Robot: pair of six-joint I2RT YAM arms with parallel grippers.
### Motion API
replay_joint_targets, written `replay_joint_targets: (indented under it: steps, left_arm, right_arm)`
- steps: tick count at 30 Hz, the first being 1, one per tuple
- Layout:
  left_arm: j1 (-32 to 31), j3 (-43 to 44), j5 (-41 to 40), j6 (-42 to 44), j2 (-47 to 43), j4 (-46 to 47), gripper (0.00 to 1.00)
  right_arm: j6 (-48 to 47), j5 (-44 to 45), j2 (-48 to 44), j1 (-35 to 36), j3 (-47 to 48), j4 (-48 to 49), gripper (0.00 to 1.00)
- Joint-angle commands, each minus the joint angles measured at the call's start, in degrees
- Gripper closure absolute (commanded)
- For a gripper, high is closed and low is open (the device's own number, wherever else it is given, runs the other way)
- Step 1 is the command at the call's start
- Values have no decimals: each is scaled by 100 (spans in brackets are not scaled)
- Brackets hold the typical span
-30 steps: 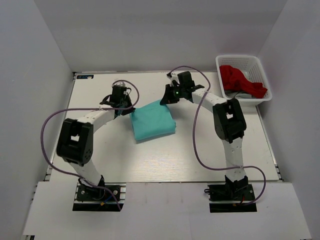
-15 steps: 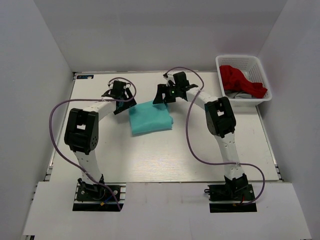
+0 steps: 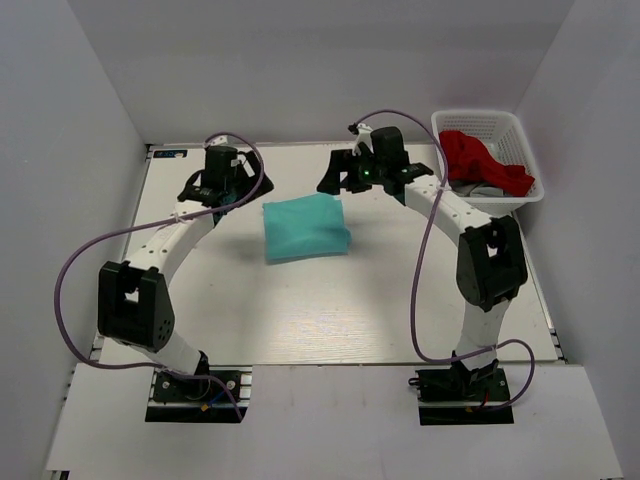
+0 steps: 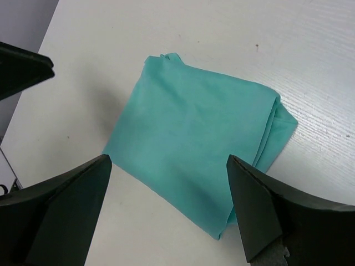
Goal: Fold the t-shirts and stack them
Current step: Smooth out wrinkles on the folded tshirt
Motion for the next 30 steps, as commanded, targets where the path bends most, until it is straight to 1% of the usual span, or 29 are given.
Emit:
replay_joint_targets:
  steps: [1, 2, 3, 4, 5, 6, 7, 12, 13, 16, 19, 21, 22, 25, 26, 29, 30]
  left_arm:
    - [-147, -362, 1251, 149, -188, 537, 0]
    - [-208, -363, 1740, 150, -188, 678, 0]
    - [-305, -450, 1946, 150, -136, 932, 0]
    - [-358, -538, 2148, 150, -14, 1048, 0]
    - [-358, -591, 2524, 150, 57, 1162, 0]
    - [-445, -722, 2667, 150, 136, 1389, 0]
    - [-498, -723, 2738, 150, 311, 1452, 0]
    - [-552, -1065, 3186, 97, 900, 1882, 0]
    - [-552, -1066, 3317, 45, 1006, 1884, 0]
    - [-552, -1127, 3214, 96, 1410, 1779, 0]
    - [-464, -1233, 3011, 149, 1691, 1585, 0]
    - [-402, -1347, 2741, 150, 1753, 1514, 0]
    - [-402, -1347, 2626, 237, 1754, 1349, 0]
    - [-402, -1347, 2440, 412, 1692, 1225, 0]
    - [-402, -1347, 2388, 483, 1510, 1164, 0]
    - [-402, -1173, 1818, 615, 1236, 813, 0]
    - [-402, -1102, 1677, 676, 1018, 707, 0]
  right_arm:
    - [94, 179, -147, -5, -274, 40, 10]
    - [155, -101, -165, 30, -431, 110, 10]
    - [338, -556, -217, 83, -485, 198, 10]
    - [479, -865, -235, 92, -712, 773, 10]
    - [620, -1512, -270, 92, -1062, 1127, 10]
    - [1126, -1884, -332, 109, -1239, 1435, 10]
    - [1218, -2027, -350, 84, -1589, 2151, 10]
    - [1525, -2300, 44, 66, -2066, 2579, 10]
    - [1578, -2310, 159, 66, -2102, 2659, 10]
    - [1816, -2327, 791, -48, -2216, 2730, 10]
    - [1799, -1977, 942, -241, -2611, 2721, 10]
    - [1554, -1634, 925, -321, -2700, 2327, 10]
    - [1518, -1320, 942, -365, -2761, 2134, 10]
    - [1351, -976, 933, -505, -2840, 1807, 10]
    - [1316, -956, 890, -532, -2867, 1807, 10]
    - [1141, -816, 750, -523, -2937, 1772, 10]
    - [1061, -798, 714, -514, -2885, 1633, 10]
